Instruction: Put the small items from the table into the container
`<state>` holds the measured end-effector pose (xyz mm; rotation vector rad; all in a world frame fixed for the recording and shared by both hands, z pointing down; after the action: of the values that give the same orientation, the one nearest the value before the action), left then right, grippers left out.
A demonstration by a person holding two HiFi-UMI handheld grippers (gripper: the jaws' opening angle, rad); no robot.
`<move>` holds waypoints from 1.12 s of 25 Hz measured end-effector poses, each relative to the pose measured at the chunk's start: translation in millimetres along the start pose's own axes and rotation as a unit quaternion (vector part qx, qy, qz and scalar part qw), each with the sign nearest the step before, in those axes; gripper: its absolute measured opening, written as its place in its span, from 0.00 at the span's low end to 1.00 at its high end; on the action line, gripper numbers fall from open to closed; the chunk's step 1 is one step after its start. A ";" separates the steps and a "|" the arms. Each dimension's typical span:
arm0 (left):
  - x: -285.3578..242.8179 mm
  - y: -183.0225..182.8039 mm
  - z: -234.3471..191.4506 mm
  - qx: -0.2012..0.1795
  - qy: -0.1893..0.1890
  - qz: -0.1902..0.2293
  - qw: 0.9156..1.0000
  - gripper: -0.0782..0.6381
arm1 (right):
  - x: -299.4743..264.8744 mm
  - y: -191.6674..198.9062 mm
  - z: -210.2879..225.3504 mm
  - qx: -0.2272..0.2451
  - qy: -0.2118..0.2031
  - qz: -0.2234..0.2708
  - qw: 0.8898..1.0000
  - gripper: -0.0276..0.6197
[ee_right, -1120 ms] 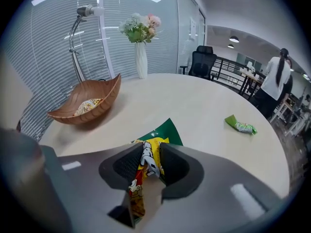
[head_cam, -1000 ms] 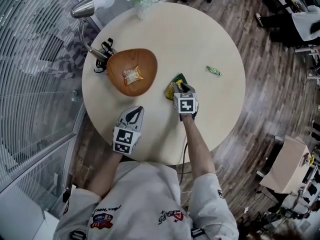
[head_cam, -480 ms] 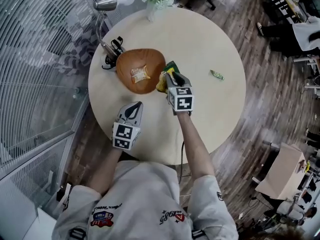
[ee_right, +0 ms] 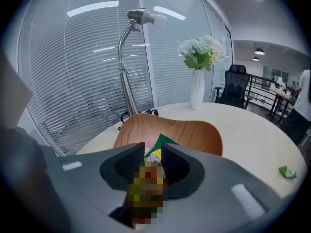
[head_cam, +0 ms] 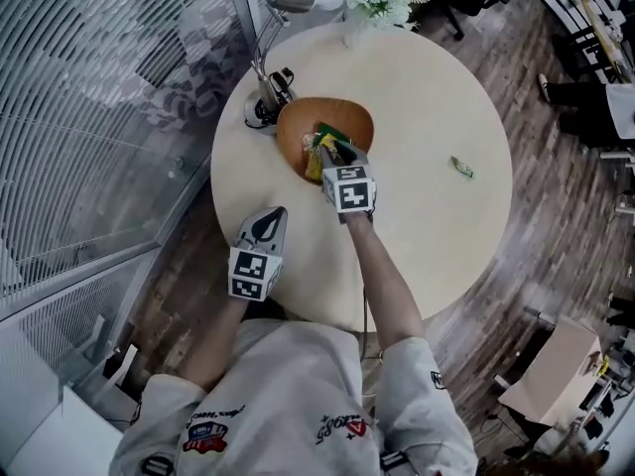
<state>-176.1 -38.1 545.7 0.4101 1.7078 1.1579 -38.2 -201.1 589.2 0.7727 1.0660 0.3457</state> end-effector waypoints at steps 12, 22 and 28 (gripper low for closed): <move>-7.6 -9.2 22.7 -0.007 0.059 0.020 0.998 0.12 | 76.7 28.2 23.3 -0.031 0.067 0.035 0.997 0.18; -53.1 -49.7 115.6 -0.061 0.125 0.044 0.989 0.12 | 196.7 125.0 118.1 -0.144 0.153 0.046 0.977 0.12; -73.6 -62.2 170.9 -0.072 0.135 0.042 0.987 0.12 | 241.7 156.3 164.3 -0.163 0.169 0.053 0.971 0.09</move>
<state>18.9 -34.3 524.2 0.2452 1.8362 1.4424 234.6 -12.9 585.6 0.4843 1.2468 0.7444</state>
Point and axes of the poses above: the fingertips, and each gripper's own axes: x backward along the fingers, z to its right, y out of its underside, the point moved 6 cm from there along x, backward along the fingers, and after that the axes turned 10 degrees about -x, right-handed, at the moved point
